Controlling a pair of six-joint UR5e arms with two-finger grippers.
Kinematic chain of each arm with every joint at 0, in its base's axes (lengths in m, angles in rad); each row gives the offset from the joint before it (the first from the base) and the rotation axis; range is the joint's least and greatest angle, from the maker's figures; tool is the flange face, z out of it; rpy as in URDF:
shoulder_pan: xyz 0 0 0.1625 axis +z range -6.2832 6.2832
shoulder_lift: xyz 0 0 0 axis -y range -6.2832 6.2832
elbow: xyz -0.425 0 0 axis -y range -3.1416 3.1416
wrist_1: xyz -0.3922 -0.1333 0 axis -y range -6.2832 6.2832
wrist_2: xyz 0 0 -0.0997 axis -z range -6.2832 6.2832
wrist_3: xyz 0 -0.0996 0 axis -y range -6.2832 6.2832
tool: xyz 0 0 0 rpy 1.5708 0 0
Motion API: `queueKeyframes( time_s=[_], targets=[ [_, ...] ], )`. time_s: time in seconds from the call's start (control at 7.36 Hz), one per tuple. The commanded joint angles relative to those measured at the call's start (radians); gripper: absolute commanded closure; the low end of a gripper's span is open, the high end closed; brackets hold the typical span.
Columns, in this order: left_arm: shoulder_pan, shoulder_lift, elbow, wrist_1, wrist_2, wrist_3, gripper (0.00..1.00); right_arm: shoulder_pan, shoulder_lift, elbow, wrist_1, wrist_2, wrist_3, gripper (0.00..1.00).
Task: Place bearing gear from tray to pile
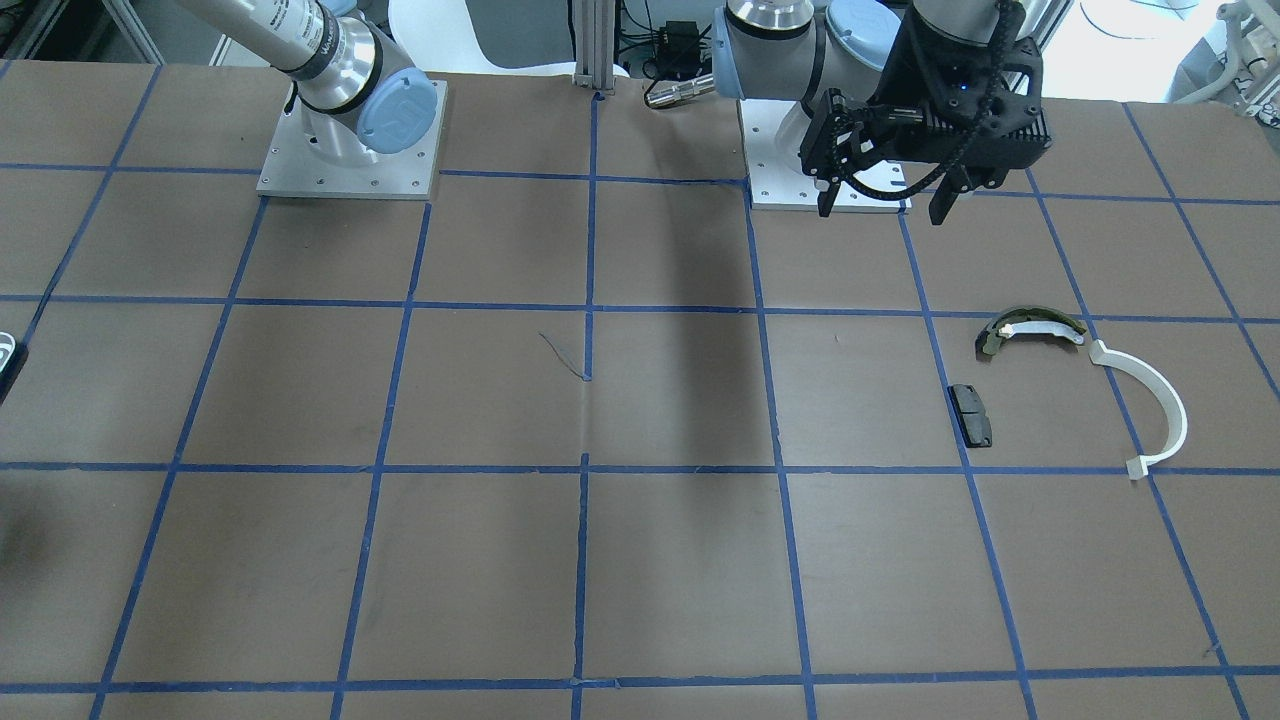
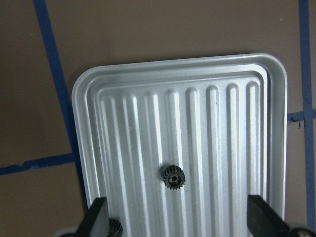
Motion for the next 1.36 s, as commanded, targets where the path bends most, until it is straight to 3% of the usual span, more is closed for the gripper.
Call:
queueKeyframes(
  time_s=[0.0,0.54,0.95,1.22],
  targets=[
    [0.0,0.0,0.0,0.0,0.0,0.0,0.0,-0.003,0.065,-0.011,-0.063,-0.01,0.025,0.08],
    [-0.001,0.0,0.0,0.0,0.0,0.0,0.0,-0.003,0.084,0.004,-0.064,-0.018,0.039,0.23],
    [-0.001,0.0,0.0,0.0,0.0,0.0,0.0,-0.003,0.098,0.006,-0.062,-0.02,0.039,0.27],
    [-0.001,0.0,0.0,0.0,0.0,0.0,0.0,-0.004,0.098,0.006,-0.051,-0.023,0.038,0.44]
  ],
)
